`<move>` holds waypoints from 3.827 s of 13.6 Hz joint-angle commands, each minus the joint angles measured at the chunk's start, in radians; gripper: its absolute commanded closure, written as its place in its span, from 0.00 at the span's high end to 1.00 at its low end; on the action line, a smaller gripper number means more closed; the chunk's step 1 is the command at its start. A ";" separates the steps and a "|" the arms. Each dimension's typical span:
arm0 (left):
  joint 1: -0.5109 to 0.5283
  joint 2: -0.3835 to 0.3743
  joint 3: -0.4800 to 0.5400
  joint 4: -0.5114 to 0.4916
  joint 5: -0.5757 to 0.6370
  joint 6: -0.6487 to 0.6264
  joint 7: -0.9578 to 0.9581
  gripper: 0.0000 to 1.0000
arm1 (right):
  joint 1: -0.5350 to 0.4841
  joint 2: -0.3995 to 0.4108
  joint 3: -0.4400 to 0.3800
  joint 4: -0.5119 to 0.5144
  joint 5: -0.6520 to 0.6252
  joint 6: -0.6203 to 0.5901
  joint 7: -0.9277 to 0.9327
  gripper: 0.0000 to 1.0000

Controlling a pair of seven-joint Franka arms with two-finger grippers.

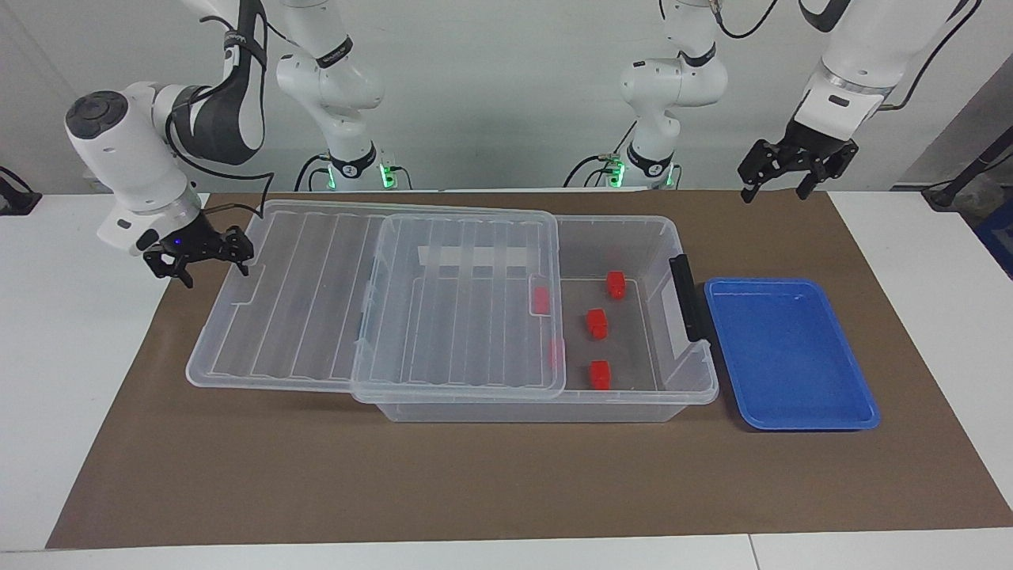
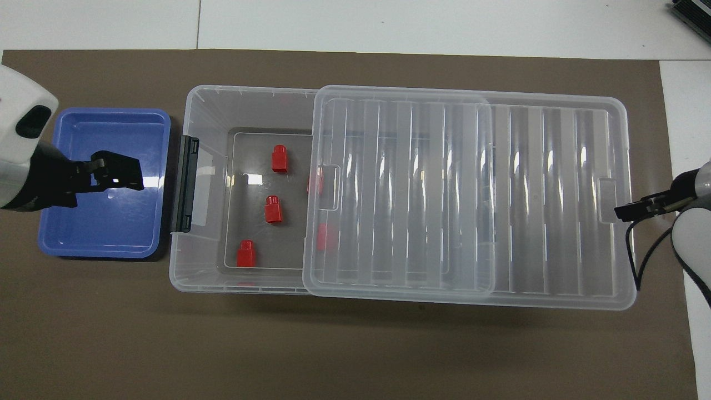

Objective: Place red block in blue tray from box
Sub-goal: 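Move the left gripper from the tray into the box toward a red block, then lower the left gripper and grasp a red block inside the box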

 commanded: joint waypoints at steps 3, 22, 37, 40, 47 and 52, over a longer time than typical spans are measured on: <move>-0.144 -0.023 0.010 -0.149 0.007 0.168 -0.183 1.00 | 0.074 -0.028 0.015 0.120 -0.017 -0.125 0.221 0.98; -0.262 0.286 0.009 -0.462 0.102 0.739 -0.074 1.00 | 0.166 0.021 0.003 0.415 0.003 -0.437 0.631 1.00; -0.264 0.319 0.012 -0.462 0.102 0.789 -0.034 0.92 | 0.169 0.016 0.003 0.409 0.003 -0.429 0.631 1.00; -0.251 0.334 0.012 -0.462 0.102 0.819 -0.036 0.91 | 0.168 0.016 0.003 0.409 0.003 -0.429 0.631 1.00; -0.251 0.336 0.012 -0.459 0.102 0.807 -0.036 0.09 | 0.169 0.016 0.003 0.409 0.003 -0.429 0.631 1.00; -0.253 0.327 0.014 -0.353 0.102 0.628 -0.039 0.03 | 0.169 0.016 0.003 0.409 0.003 -0.429 0.631 1.00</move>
